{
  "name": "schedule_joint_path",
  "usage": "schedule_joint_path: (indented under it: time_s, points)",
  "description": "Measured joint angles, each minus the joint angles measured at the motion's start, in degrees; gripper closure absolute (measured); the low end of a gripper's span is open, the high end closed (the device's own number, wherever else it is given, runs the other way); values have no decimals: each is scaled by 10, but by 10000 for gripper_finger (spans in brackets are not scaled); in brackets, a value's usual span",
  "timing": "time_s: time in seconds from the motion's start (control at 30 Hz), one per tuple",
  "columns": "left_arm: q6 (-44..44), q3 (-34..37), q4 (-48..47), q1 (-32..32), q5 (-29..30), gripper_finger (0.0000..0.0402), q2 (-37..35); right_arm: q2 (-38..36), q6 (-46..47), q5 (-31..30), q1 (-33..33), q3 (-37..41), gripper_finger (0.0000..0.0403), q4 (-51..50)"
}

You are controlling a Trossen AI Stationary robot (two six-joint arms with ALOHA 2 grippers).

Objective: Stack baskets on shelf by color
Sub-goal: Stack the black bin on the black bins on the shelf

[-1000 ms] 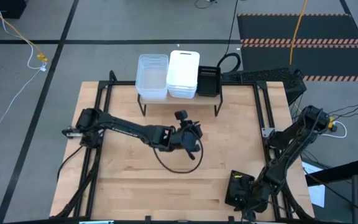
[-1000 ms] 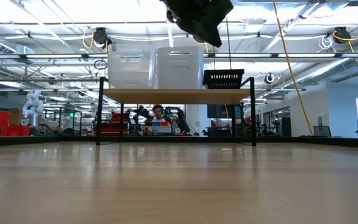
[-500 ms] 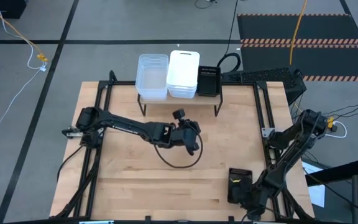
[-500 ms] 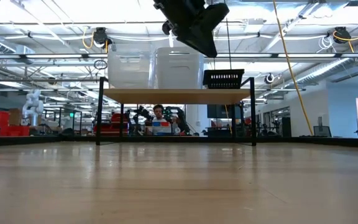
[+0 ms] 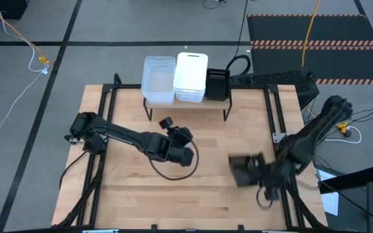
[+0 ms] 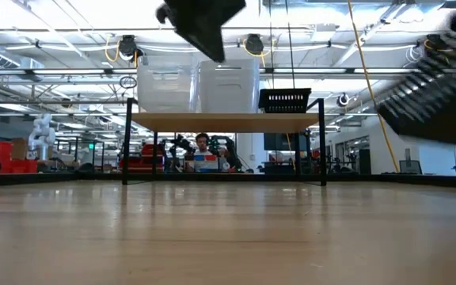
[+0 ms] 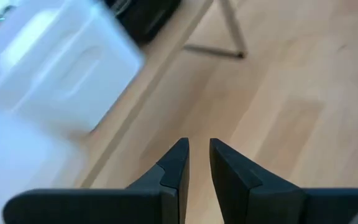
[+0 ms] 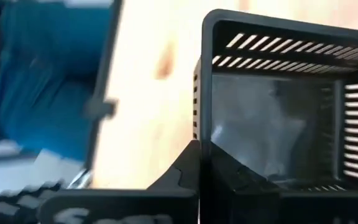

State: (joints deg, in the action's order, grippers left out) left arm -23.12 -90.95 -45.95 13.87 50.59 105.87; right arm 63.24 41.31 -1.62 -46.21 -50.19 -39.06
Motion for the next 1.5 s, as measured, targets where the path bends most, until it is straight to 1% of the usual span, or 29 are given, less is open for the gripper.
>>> schedule_joint_path:
  time_s: [0.03, 0.1, 0.17, 0.2, 0.37, 0.5, 0.6, 0.67, 0.7, 0.77, 0.83, 0.87, 0.9, 0.97, 1.07, 1.13, 1.23, 1.43, 1.5]
  points:
    - [-21, 1, -27, 5, 13, 334, -6, -23, -15, -16, 21, -12, 400, -32]
    - [-51, 0, -46, 12, 40, 335, -19, -59, -59, -50, 72, -46, 401, -95]
    - [-74, 1, -73, 18, 58, 334, -34, -82, -115, -87, 128, -86, 401, -151]
    - [-77, 0, -70, 19, 64, 334, -40, -88, -146, -104, 160, -111, 401, -168]
    - [-87, 0, -72, 18, 69, 335, -60, -74, -339, -155, 294, -244, 402, -196]
    - [-91, 0, -79, 18, 63, 335, -63, -22, -492, -182, 413, -324, 402, -183]
    - [-102, 0, -90, 22, 58, 335, -63, 28, -572, -170, 515, -355, 402, -161]
    - [-116, 0, -107, 28, 58, 334, -63, 68, -607, -128, 579, -364, 402, -148]
    - [-125, 0, -117, 31, 58, 335, -63, 85, -617, -98, 609, -367, 402, -144]
    - [-146, 0, -144, 39, 58, 335, -63, 119, -628, -57, 660, -374, 402, -137]
    - [-168, 0, -176, 46, 61, 335, -63, 147, -636, -37, 702, -376, 402, -127]
    - [-181, 0, -192, 49, 63, 335, -63, 162, -640, -38, 720, -376, 402, -128]
    - [-194, 0, -212, 51, 65, 334, -63, 175, -644, -42, 734, -375, 402, -130]
    - [-223, 0, -247, 56, 70, 335, -63, 193, -645, -27, 760, -375, 402, -127]
    - [-264, 0, -292, 59, 83, 335, -63, 214, -650, -22, 787, -375, 402, -133]
    - [-286, 0, -308, 59, 84, 334, -63, 222, -652, 3, 796, -375, 402, -141]
    - [-294, 0, -311, 59, 86, 334, -63, 221, -646, 32, 800, -375, 402, -145]
    - [-299, 0, -307, 59, 91, 334, -63, 214, -643, 36, 794, -376, 403, -172]
    - [-299, 0, -305, 59, 92, 335, -63, 209, -641, 49, 795, -376, 403, -178]
